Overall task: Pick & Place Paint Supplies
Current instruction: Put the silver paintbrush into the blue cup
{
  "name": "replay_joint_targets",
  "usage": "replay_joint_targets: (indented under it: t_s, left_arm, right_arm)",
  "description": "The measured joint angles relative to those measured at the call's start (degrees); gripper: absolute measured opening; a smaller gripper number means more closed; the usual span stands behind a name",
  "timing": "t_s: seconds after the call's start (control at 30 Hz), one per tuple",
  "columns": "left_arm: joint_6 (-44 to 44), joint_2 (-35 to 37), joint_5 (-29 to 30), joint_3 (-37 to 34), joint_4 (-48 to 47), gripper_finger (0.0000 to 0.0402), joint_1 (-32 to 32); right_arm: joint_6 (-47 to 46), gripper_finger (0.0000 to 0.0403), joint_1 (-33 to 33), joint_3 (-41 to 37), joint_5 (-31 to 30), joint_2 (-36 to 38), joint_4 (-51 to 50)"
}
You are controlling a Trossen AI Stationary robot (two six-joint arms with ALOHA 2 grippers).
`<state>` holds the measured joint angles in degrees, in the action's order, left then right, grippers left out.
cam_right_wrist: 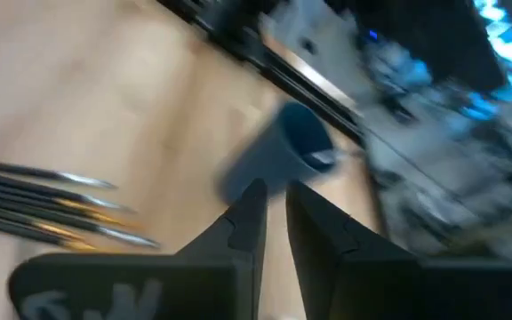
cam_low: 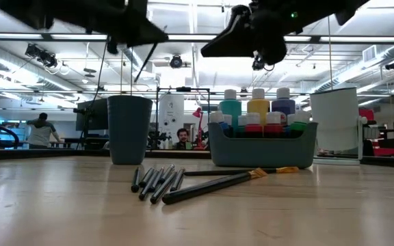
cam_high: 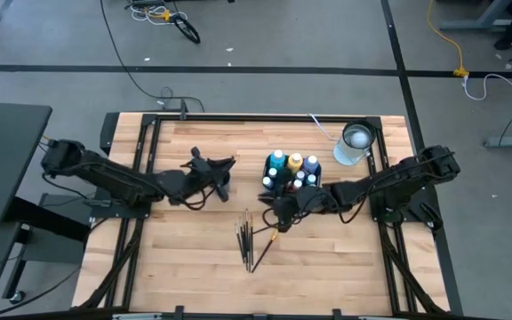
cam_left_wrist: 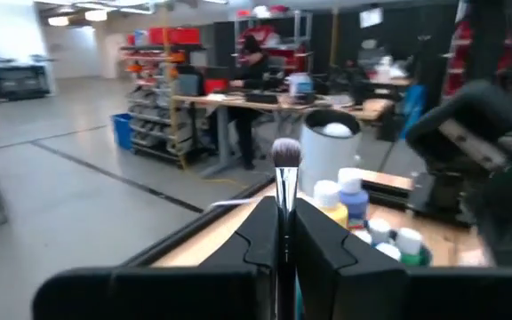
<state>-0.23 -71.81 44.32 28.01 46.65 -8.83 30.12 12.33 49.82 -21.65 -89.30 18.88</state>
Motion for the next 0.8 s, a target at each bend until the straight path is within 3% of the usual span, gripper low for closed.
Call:
replay_joint_targets:
  t_s: [0.13, 0.33, 0.8]
  left_arm:
    - [1.4, -0.5, -0.6, -7.3, 10.9, 0.0027, 2.7]
    - [2.0, -0.5, -6.7, -12.5, 13.8, 0.0030, 4.7]
    - [-2.4, -0.5, -6.0, -14.1, 12.0, 0.0048, 4.9]
  right_arm:
    - [-3.7, 0.0065, -1.1, 0.0, 7.7, 0.0, 0.8]
    - [-7.2, 0.0097, -2.2, 0.0, 13.6, 0.0, 2.0]
    - [-7.2, 0.0130, -2.2, 0.0, 15.8, 0.0, 1.7]
